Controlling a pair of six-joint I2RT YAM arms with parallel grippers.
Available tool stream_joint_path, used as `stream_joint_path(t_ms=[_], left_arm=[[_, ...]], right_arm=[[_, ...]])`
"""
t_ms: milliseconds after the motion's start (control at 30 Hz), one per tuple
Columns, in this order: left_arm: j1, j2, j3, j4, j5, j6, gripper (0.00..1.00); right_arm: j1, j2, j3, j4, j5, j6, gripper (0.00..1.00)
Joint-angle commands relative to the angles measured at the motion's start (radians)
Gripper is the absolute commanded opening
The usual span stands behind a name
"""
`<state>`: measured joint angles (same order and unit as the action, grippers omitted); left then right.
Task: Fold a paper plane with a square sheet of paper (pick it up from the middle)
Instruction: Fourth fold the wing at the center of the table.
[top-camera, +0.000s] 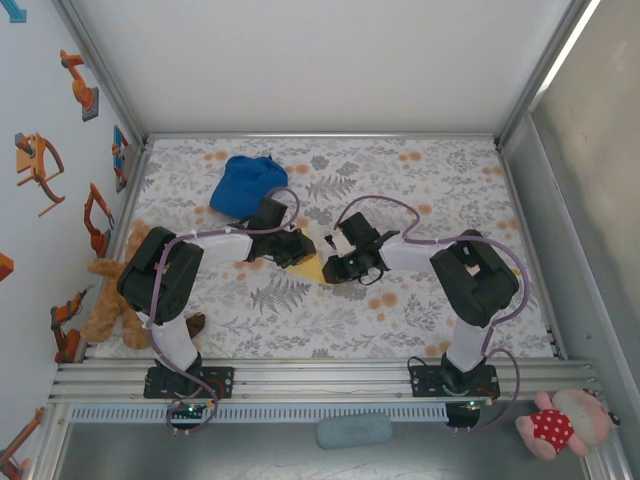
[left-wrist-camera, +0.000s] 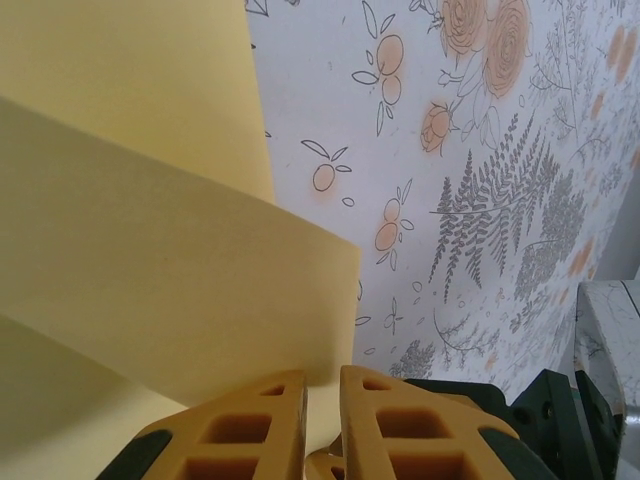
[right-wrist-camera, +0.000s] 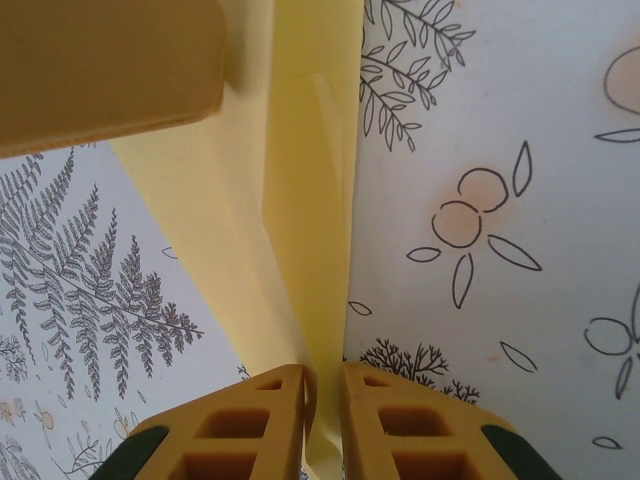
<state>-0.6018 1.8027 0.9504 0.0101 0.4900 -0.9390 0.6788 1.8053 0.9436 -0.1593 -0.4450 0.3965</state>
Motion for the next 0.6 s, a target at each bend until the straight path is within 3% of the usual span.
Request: stream_joint_path(t_ms=[0,567], left_arm=[[-0.003,0.017,0.015,-0.013,-0.015,-0.001,0.17],[0.008,0.062,0.049,-0.032,-0.037,-0.009,0.15]], right_arm=[[0.008,0.028,-0.031,0.004,-0.021,0.013,0.17],[-0.005,0.001,-0.075,0.037,-0.044,0.046,0.16]])
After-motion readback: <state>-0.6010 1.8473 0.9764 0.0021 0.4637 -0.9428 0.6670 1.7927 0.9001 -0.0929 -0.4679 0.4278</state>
